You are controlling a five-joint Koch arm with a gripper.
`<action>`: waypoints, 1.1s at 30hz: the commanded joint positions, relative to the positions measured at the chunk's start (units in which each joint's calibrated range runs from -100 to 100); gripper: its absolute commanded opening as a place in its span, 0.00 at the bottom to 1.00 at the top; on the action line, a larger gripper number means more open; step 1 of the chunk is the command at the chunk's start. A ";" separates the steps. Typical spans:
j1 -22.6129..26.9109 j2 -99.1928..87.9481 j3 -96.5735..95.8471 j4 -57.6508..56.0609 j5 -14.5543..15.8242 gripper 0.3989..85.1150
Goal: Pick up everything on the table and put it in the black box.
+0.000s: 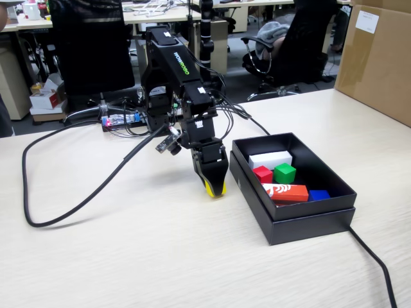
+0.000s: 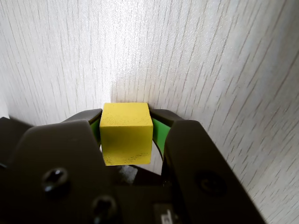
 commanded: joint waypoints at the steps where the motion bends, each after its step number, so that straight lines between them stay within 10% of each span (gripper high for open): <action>1: -0.54 -0.95 5.02 0.75 -0.10 0.04; 13: 3.96 -18.97 32.31 -24.30 2.10 0.04; 20: 11.72 -12.54 42.73 -24.74 4.25 0.04; 33: 11.77 12.93 45.36 -22.58 5.23 0.05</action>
